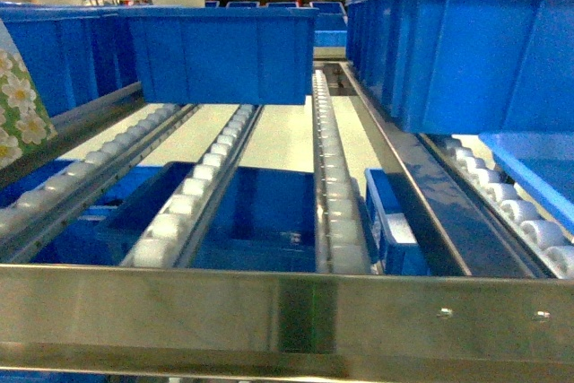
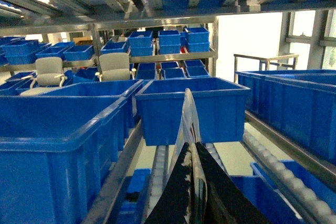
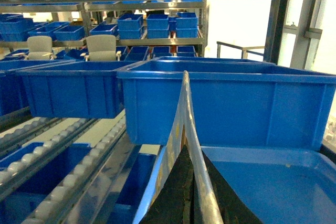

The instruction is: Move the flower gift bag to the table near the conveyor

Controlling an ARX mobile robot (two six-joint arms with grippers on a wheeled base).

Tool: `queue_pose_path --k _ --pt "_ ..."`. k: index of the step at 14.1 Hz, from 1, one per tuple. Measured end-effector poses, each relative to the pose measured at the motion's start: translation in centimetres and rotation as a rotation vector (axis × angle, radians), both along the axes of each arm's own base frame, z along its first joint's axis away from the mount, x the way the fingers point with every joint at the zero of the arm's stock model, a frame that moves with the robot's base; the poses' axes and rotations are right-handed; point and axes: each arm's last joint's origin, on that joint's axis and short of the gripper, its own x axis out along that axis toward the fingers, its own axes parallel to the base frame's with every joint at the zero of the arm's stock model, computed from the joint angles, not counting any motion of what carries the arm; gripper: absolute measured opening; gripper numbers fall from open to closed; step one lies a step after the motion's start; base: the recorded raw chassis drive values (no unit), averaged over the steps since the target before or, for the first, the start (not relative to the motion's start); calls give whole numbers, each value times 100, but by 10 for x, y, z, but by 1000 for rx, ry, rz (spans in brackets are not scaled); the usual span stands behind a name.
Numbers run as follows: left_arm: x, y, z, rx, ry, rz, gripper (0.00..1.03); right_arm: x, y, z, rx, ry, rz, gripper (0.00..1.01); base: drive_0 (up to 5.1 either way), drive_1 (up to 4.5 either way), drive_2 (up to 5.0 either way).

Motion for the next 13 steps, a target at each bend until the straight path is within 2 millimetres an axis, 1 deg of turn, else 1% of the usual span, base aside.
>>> queue_pose_path --k 13 --pt "0 0 0 0 2 1 2 1 0 -1 2 6 0 2 -449 84 404"
